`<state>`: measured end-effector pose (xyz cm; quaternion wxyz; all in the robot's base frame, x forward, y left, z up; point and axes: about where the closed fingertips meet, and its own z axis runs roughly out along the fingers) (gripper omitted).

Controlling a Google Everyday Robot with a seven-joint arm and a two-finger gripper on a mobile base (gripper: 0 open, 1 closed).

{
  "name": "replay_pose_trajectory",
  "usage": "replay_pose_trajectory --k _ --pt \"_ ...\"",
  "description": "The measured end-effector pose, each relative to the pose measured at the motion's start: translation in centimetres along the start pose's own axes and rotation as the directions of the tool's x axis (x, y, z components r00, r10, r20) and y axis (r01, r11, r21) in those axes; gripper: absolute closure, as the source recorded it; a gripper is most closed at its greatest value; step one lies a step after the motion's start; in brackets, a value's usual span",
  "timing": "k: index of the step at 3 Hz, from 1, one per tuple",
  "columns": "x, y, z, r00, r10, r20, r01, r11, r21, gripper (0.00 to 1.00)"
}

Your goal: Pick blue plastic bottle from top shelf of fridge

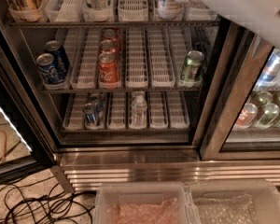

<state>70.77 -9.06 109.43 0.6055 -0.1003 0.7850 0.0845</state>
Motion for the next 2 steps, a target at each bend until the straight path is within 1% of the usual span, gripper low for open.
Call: replay_pose_trajectory --k 1,2 --pt "-0.18 0.03 -0.08 1.000 0.000 -0.005 0.000 1.0000 -0.006 1.00" --pt "-0.44 -0.58 -0.18 1.000 0.011 -0.024 -0.011 0.9999 -0.007 1.00"
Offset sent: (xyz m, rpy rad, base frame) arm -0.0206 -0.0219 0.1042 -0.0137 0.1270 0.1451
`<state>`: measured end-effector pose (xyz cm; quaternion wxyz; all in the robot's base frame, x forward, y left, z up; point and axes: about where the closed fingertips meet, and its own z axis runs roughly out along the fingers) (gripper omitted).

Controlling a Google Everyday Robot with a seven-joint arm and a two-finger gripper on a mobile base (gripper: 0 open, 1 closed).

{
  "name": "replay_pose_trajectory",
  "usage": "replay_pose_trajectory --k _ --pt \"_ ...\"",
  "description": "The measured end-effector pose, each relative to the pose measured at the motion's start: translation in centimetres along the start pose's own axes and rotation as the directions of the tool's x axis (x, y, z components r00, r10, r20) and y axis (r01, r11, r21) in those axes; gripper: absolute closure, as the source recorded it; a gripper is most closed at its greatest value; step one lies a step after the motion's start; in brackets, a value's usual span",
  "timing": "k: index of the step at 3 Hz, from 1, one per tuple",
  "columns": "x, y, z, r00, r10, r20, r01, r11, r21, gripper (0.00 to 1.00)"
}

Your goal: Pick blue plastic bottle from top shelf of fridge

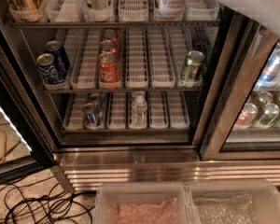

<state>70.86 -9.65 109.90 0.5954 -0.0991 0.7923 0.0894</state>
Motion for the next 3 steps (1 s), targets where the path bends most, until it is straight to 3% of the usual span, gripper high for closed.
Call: replay_pose_trajectory --k 3 --pt "-0.58 -0.09 -0.30 1.000 -0.001 -0.008 0.001 0.9999 -0.010 1.00"
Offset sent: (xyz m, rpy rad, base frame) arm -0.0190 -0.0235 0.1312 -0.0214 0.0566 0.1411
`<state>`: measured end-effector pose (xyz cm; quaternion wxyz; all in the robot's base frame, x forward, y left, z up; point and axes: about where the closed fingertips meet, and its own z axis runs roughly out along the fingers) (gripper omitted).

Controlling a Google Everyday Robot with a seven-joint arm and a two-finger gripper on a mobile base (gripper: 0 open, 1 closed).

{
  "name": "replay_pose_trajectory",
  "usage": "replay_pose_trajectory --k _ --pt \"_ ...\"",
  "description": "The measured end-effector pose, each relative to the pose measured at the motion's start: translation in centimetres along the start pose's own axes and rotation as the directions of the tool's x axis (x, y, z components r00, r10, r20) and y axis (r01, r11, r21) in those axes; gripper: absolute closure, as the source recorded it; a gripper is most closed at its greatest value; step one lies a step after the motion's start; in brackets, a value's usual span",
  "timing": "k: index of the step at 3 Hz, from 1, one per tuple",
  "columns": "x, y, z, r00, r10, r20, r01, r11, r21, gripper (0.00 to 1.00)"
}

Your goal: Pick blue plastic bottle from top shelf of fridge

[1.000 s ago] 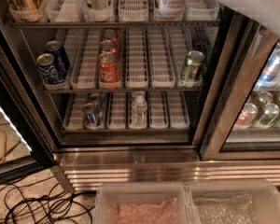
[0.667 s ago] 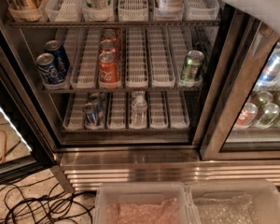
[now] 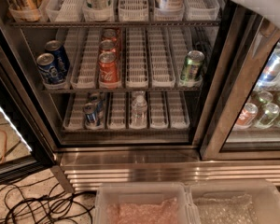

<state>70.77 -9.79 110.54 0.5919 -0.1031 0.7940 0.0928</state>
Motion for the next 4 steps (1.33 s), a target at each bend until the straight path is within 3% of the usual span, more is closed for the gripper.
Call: replay_pose_trajectory --k 4 --pt "-0.38 -0.64 -0.66 1.000 0.010 -0.026 -0.010 0.9999 -0.003 1.00"
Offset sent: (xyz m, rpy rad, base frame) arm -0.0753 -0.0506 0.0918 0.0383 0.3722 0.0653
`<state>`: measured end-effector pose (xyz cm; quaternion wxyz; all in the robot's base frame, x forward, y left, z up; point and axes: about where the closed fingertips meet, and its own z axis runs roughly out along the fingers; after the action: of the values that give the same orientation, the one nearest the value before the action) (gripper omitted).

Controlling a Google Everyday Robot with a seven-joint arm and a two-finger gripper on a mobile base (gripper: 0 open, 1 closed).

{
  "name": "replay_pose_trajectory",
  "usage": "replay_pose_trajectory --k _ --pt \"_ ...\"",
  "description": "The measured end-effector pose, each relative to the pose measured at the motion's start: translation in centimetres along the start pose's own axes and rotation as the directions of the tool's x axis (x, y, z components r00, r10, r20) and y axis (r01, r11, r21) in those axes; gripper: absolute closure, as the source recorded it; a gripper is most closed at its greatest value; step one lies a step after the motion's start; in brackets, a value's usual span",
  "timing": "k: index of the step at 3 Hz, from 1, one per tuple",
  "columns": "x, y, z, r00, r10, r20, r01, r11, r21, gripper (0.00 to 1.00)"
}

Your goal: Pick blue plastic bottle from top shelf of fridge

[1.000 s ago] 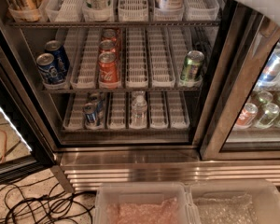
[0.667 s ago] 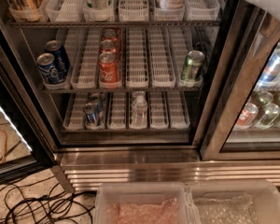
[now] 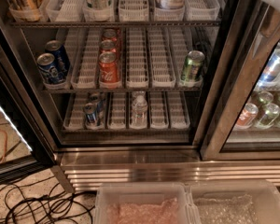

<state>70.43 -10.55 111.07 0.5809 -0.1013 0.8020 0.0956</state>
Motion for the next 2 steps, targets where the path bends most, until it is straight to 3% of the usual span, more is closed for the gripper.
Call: replay_pose_trajectory --k 2 --pt "-0.17 -0.10 -0.31 1.000 0.001 -0.021 -0.001 1.0000 -0.003 1.00"
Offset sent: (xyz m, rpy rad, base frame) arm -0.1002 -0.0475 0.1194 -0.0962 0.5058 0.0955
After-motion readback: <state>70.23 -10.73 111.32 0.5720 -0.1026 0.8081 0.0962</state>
